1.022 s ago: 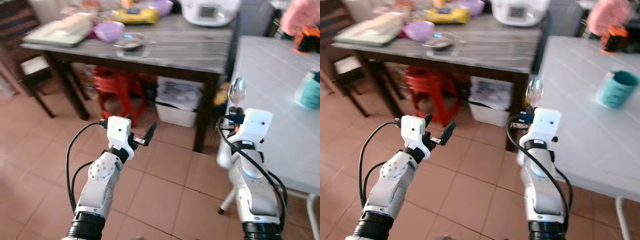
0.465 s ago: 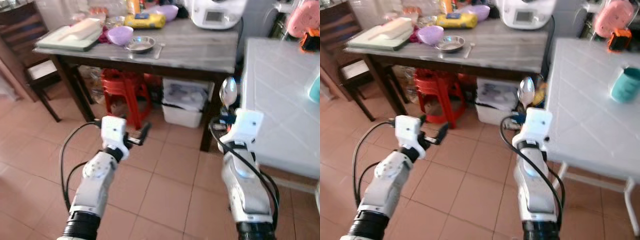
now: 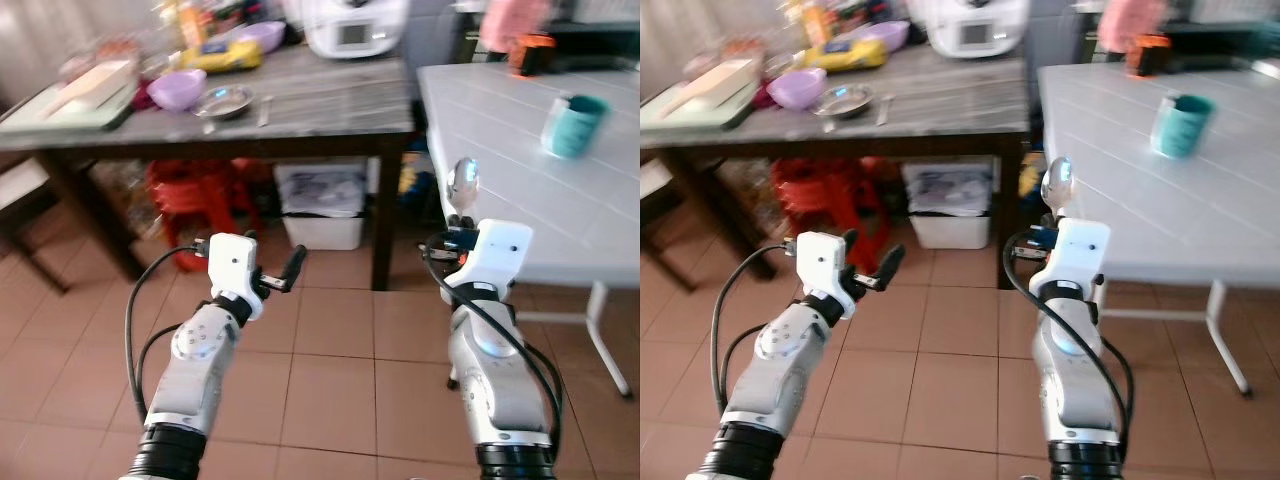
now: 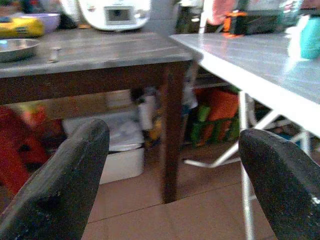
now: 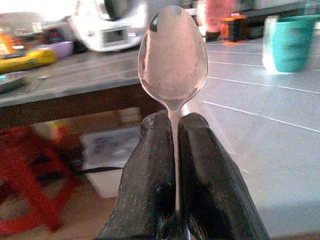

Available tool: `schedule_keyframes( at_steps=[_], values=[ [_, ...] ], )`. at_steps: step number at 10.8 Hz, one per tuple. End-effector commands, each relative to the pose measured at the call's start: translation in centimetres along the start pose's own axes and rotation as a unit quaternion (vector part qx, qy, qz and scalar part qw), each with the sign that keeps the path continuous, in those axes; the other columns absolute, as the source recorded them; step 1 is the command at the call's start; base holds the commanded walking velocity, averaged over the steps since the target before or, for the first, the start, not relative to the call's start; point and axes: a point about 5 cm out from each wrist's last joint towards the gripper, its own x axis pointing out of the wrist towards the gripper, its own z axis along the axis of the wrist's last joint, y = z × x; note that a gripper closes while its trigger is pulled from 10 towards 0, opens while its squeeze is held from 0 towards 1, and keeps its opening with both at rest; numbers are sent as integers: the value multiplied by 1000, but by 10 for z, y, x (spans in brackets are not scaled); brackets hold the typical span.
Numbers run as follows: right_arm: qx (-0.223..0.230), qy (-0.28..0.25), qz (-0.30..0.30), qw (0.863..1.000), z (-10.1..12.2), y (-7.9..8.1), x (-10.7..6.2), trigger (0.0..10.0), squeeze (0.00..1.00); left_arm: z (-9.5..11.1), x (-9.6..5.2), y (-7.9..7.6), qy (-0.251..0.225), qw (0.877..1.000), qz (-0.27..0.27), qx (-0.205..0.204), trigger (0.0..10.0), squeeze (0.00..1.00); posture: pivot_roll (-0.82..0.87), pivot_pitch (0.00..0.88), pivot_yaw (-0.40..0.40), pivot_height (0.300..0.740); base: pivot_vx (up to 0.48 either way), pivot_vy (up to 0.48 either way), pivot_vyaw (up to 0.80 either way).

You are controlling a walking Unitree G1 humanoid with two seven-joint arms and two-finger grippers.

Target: Setting the table

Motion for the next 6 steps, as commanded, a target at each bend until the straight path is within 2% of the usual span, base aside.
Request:
schedule_keyframes(
  at_steps=[1,6],
  values=[
    [5,-10,3,1000,4,4,1,10000,0,3,-1,4,0,1000,5,12,10000,0,-75,68,127,740,0,349,0],
    [0,-14,4,1000,5,3,1,10000,0,2,2,-2,-1,1000,0,4,10000,0,-79,71,123,740,0,358,0]
  ],
)
